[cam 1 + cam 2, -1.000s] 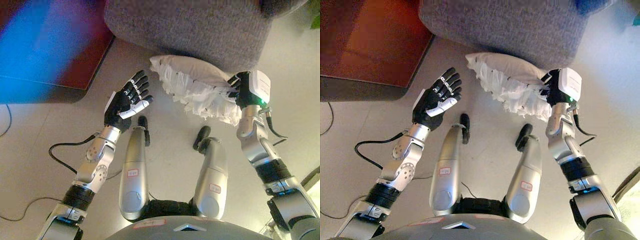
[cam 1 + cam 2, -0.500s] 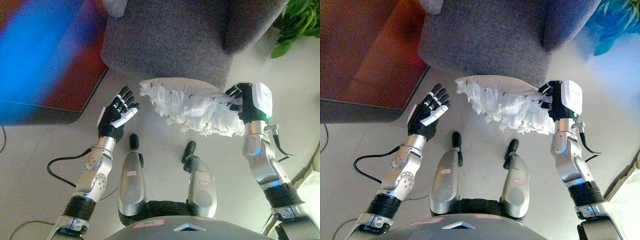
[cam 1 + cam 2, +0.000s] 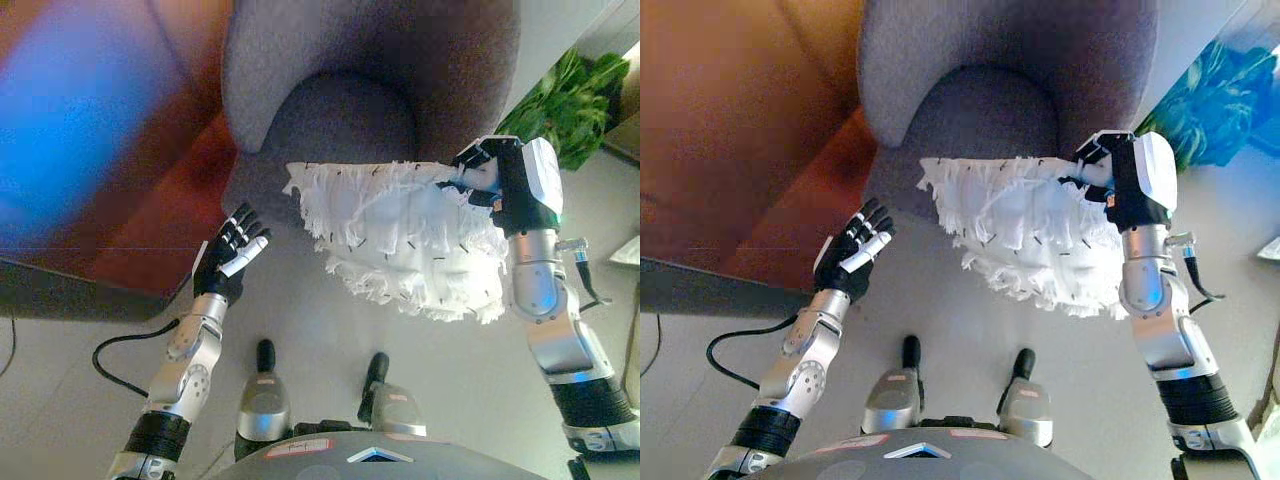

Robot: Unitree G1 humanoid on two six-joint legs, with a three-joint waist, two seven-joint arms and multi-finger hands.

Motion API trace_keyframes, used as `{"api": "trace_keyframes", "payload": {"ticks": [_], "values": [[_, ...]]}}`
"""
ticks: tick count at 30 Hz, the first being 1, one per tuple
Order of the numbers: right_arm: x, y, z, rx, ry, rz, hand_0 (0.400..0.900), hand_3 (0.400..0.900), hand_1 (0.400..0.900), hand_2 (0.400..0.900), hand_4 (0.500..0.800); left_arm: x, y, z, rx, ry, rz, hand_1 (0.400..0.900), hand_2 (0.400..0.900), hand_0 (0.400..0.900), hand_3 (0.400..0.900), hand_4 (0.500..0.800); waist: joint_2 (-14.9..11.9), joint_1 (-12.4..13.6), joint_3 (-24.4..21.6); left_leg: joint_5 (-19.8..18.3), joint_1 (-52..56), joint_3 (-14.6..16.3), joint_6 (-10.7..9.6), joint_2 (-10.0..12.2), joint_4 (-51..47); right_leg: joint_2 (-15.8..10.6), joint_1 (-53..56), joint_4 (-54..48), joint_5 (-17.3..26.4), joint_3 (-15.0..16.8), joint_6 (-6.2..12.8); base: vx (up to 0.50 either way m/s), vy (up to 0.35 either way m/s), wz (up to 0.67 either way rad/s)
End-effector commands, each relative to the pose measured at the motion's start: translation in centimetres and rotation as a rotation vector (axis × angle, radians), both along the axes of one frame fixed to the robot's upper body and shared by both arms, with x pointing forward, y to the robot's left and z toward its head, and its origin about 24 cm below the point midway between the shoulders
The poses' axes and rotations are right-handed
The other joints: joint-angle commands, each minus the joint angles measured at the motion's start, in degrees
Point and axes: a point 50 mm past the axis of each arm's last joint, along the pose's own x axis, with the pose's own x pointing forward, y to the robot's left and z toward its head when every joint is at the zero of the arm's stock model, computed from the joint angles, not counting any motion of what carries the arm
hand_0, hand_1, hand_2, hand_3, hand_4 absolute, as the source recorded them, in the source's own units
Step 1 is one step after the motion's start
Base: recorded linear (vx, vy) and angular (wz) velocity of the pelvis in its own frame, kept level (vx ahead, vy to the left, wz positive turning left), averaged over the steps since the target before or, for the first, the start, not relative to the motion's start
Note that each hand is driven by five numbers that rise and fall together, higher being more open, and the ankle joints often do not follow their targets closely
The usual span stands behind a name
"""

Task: Pick up the pillow and put it on the sofa.

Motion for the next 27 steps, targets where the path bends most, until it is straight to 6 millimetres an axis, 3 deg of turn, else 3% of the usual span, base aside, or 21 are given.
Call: {"api": "trace_keyframes", "payload": {"ticks": [1,10,18,22,27], "values": [[-0.4,0.4,9.9,-0.041,-0.420,0.107,0.400,0.400,0.400,0.400,0.500,0.7,-0.2,0.7,-0.019,-0.063,-0.013,0.900,0.900,0.900,0.900,0.800,-0.16,-0.98,-9.76,-0.19,1.40,2.98,2.01,2.44,0.47,-2.00,-0.91,-1.04,4.68,-1.73,0.54,0.09,0.010,-0.02],[2.7,-0.4,12.2,-0.018,-0.303,0.136,0.400,0.400,0.400,0.400,0.500,-0.2,0.6,0.3,-0.004,-0.026,-0.044,0.900,0.900,0.900,0.900,0.800,-1.99,2.19,-9.84,-0.32,2.46,0.95,1.66,2.42,-0.47,-1.99,0.89,-1.45,4.30,-3.18,0.62,0.10,-0.027,0.10],[7.8,-2.4,13.7,0.004,-0.229,-0.009,0.400,0.400,0.400,0.400,0.500,-0.2,2.1,2.6,0.083,-0.059,-0.124,0.900,0.900,0.900,0.900,0.800,-5.77,9.22,-7.33,0.46,-0.57,-5.13,0.95,3.16,-0.33,-0.46,0.67,-1.58,4.24,-5.92,0.46,0.05,-0.152,0.14],[9.9,-4.5,15.3,0.017,-0.188,-0.135,0.400,0.400,0.400,0.400,0.500,0.4,2.6,4.0,0.124,-0.076,-0.176,0.900,0.900,0.900,0.900,0.800,-7.40,12.96,-6.03,1.30,-2.16,-6.78,0.31,4.40,-0.44,0.45,0.94,-1.98,4.06,-8.28,0.34,0.01,-0.155,0.15],[11.2,-7.7,14.2,0.038,-0.049,-0.337,0.400,0.400,0.400,0.400,0.500,0.2,2.7,4.5,0.145,-0.067,-0.218,0.900,0.900,0.900,0.900,0.800,-7.87,16.78,-5.38,2.13,-2.02,-7.45,-0.31,5.94,-0.87,1.31,3.21,-2.32,3.26,-10.72,0.19,0.06,-0.070,0.14]]}}
